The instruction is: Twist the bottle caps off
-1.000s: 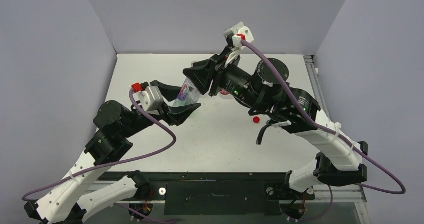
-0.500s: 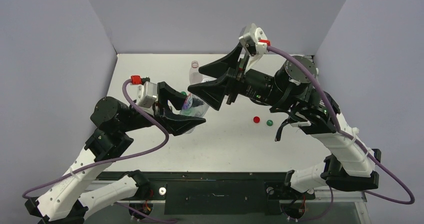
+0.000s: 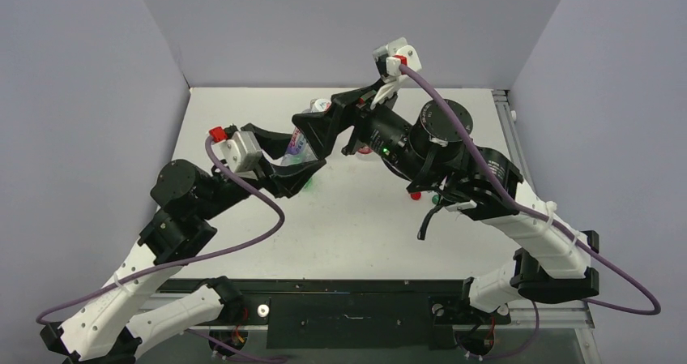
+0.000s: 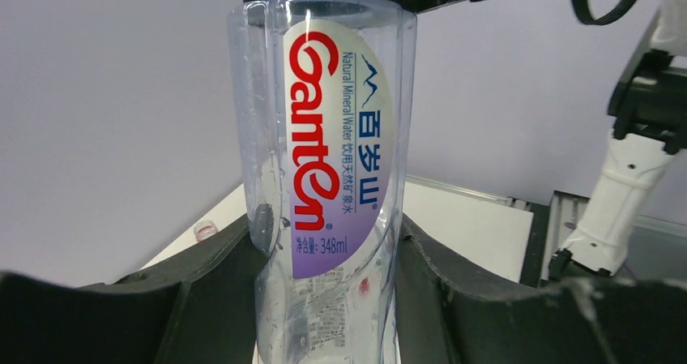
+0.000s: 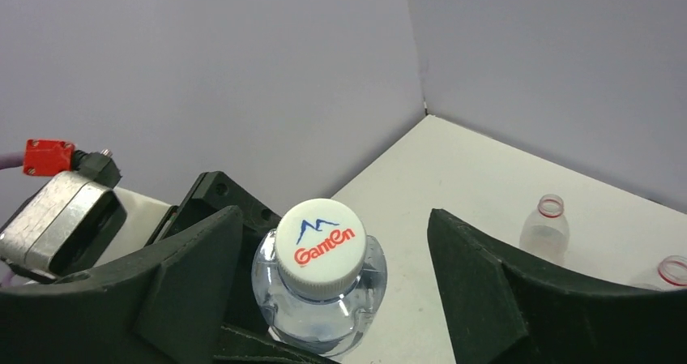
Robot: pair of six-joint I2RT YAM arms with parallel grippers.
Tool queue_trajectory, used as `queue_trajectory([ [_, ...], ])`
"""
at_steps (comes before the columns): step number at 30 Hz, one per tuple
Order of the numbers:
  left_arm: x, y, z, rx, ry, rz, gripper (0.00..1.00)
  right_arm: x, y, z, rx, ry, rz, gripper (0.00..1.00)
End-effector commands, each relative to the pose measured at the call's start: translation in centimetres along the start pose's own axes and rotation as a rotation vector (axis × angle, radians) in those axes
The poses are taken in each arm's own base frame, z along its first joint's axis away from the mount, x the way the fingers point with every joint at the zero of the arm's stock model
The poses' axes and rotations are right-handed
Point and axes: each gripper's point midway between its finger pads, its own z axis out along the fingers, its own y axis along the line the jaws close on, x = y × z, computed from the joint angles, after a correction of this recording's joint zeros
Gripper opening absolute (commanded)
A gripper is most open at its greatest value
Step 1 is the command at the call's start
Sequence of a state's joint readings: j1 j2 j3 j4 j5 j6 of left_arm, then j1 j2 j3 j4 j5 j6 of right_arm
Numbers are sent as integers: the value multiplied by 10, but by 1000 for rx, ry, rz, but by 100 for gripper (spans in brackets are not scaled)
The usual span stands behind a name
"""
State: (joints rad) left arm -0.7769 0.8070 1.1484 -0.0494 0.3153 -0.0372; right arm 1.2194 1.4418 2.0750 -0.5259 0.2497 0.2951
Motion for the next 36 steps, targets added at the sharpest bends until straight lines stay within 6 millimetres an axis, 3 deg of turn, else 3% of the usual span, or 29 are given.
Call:
queue_trajectory([
  [1,-2,20,-2,-96,-9,79,10,-26,-9,-3,75,-85,51,73],
  [4,-1,18,-2,-84,-9,77,10,-29,-7,-2,58,-89,54,56],
  [9,1,17,-3,-84,-4,74,10,-31,-3,-2,29,-89,53,13],
  [11,1,15,-3,-76,-2,66,10,-31,-4,-2,22,-85,49,3],
  [16,-2,-4,-6,10,-10,-1,11,-46,-4,-16,-112,-94,-6,0],
  [17,-3,-12,-7,55,-9,-11,11,-41,9,-20,-209,-72,-25,0],
  [19,-3,-28,-10,133,-7,-39,11,-50,20,-42,-337,-90,-78,0],
  [23,2,-52,-16,257,25,-115,11,-54,34,-68,-517,-105,-107,0],
  [27,4,-68,-19,343,55,-181,11,-51,28,-72,-542,-95,-105,0],
  [30,4,-68,-19,342,55,-188,11,-38,-4,-58,-380,-74,-99,0],
  [31,5,-66,-19,334,54,-173,10,-41,-31,-55,-240,-93,-94,0],
  [33,4,-59,-19,291,46,-151,11,-24,-82,-50,-3,-73,-80,0],
  [35,3,-53,-21,256,34,-126,11,2,-140,-51,258,-42,-49,0],
  [36,3,-51,-21,243,33,-120,11,31,-170,-54,392,-3,-27,0],
])
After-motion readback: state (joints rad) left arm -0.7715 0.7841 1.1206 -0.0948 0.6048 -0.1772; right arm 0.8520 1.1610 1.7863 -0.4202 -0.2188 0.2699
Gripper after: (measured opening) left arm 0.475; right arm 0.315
